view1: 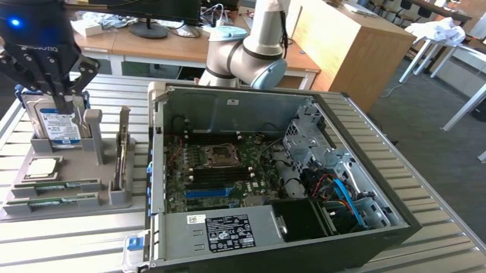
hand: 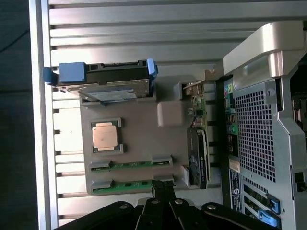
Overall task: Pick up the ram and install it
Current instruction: 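Reach for the ram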
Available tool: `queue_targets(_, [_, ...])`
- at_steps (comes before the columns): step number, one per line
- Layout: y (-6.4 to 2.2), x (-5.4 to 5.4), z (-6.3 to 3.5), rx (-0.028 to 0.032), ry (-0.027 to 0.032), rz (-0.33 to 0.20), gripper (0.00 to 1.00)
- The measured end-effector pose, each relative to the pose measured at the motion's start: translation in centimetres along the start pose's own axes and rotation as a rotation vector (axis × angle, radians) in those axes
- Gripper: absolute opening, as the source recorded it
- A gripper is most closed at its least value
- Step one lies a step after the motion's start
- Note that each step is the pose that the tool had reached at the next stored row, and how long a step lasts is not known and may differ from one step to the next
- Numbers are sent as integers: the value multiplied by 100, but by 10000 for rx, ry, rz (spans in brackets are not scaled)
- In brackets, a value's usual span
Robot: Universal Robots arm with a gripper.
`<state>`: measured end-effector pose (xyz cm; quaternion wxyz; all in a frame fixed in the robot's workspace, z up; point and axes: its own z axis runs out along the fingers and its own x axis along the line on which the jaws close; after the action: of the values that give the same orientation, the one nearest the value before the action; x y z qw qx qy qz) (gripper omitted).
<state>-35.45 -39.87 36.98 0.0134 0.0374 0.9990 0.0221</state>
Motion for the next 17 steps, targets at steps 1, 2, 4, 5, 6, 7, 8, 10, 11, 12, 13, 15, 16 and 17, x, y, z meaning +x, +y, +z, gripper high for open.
queue_targets(1, [-1, 12, 1, 0, 0, 0, 10])
queue_targets(2, [-2, 24, 3, 0, 0, 0, 10])
queue_targets(4, [-4, 44, 6, 0, 0, 0, 10])
queue_targets(5, [-4, 53, 7, 0, 0, 0, 10])
queue_targets(6, [-5, 58, 8, 0, 0, 0, 10])
queue_targets(7, [-5, 64, 10, 0, 0, -1, 10])
queue_targets(8, [-6, 70, 10, 0, 0, 0, 10])
queue_targets(10, [-7, 81, 12, 1, 0, 0, 10])
queue_targets(11, [-7, 87, 14, 0, 0, 0, 10])
queue_targets(12, [-7, 93, 15, 0, 0, 0, 10])
queue_targets(13, [-8, 100, 16, 1, 0, 0, 10])
queue_targets(15, [-10, 120, 19, 0, 0, 0, 10])
queue_targets(16, [-11, 133, 20, 0, 0, -1, 10])
queue_targets(17, [-12, 147, 22, 0, -1, 0, 10])
